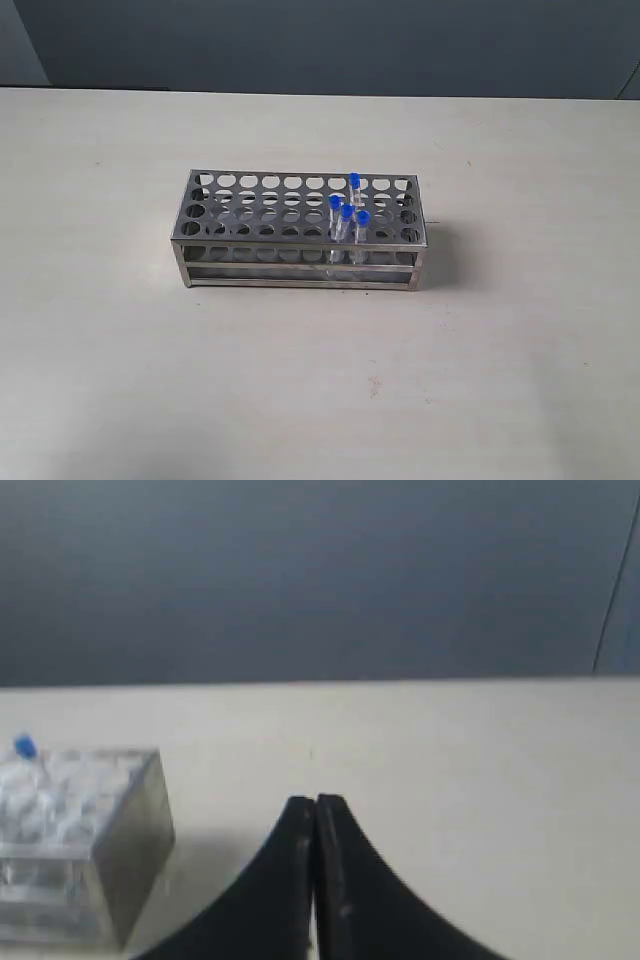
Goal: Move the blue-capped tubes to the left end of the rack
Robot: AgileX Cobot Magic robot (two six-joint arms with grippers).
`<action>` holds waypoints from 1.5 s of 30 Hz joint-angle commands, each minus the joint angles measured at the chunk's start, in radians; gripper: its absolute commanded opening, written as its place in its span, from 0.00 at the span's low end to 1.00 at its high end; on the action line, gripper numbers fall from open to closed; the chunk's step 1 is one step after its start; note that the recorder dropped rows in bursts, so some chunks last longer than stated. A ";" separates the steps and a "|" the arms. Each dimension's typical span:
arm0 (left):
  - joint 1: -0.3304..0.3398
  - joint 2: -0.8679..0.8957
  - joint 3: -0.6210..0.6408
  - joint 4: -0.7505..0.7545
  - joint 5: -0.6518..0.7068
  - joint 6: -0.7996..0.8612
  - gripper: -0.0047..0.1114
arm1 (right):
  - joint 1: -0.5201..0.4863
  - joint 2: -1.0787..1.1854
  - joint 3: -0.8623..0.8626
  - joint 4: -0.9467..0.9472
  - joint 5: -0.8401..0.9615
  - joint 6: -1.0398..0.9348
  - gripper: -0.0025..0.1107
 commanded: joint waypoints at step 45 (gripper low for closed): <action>-0.005 -0.005 -0.003 0.002 -0.001 0.000 0.05 | -0.004 1.755 -0.898 -1.361 -1.193 0.741 0.41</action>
